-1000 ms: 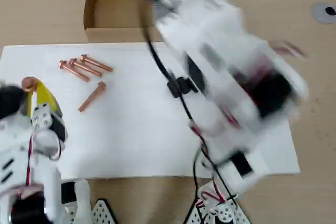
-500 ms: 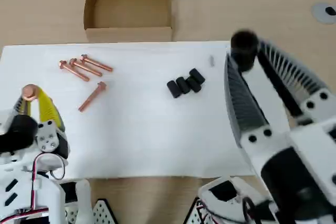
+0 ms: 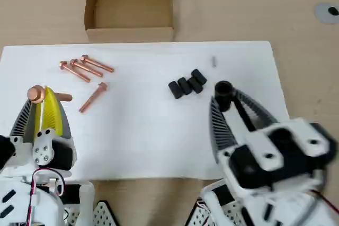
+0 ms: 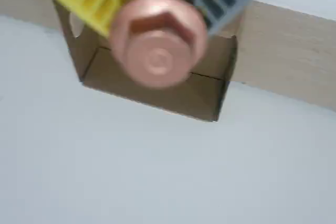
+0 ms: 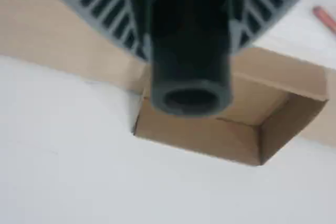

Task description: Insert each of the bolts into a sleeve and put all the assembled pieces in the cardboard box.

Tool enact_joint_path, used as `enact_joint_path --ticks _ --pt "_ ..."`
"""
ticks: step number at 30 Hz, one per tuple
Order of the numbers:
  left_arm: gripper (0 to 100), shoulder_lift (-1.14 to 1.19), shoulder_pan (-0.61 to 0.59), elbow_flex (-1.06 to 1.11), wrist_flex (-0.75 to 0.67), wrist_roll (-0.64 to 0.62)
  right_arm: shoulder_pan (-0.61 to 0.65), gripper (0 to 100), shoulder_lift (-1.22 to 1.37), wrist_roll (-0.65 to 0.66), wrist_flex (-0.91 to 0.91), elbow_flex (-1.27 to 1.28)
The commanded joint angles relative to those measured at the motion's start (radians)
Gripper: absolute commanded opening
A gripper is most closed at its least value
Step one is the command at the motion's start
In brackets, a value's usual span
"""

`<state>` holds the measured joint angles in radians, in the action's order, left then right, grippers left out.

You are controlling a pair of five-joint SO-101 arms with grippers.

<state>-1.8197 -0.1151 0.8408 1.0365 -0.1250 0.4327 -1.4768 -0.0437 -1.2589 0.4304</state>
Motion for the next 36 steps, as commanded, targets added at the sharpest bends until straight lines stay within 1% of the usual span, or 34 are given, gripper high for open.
enact_joint_path --ticks 1,5,7,10,15,20,23,25,31,36 --pt "1 -0.001 0.020 -0.046 -0.009 -0.015 -0.013 0.9 -0.142 -0.011 0.173 0.275" --pt "1 -0.001 0.021 -0.052 -0.009 -0.017 -0.012 0.9 -0.228 -0.012 0.296 0.456" --pt "1 -0.001 0.029 -0.052 -0.011 -0.017 -0.012 0.9 -0.236 -0.044 0.374 0.530" --pt "1 -0.002 0.087 -0.052 -0.011 -0.015 0.002 0.9 -0.211 -0.101 0.494 0.611" --pt "1 -0.002 0.238 -0.049 -0.037 -0.009 0.131 0.9 -0.128 -0.115 0.594 0.680" --pt "1 -0.002 0.307 -0.041 -0.092 -0.006 0.294 0.9 -0.068 -0.164 0.683 0.756" --pt "1 -0.004 0.364 -0.049 -0.100 0.075 0.357 0.9 -0.061 -0.164 0.726 0.816" --pt "1 -0.005 0.411 -0.057 -0.084 0.127 0.375 0.9 -0.061 -0.164 0.755 0.846" --pt "1 -0.002 0.549 -0.186 0.052 0.278 0.394 0.9 -0.061 -0.164 0.842 0.932" --pt "1 -0.001 0.591 -0.279 0.129 0.376 0.430 0.9 -0.061 -0.164 0.928 1.009"
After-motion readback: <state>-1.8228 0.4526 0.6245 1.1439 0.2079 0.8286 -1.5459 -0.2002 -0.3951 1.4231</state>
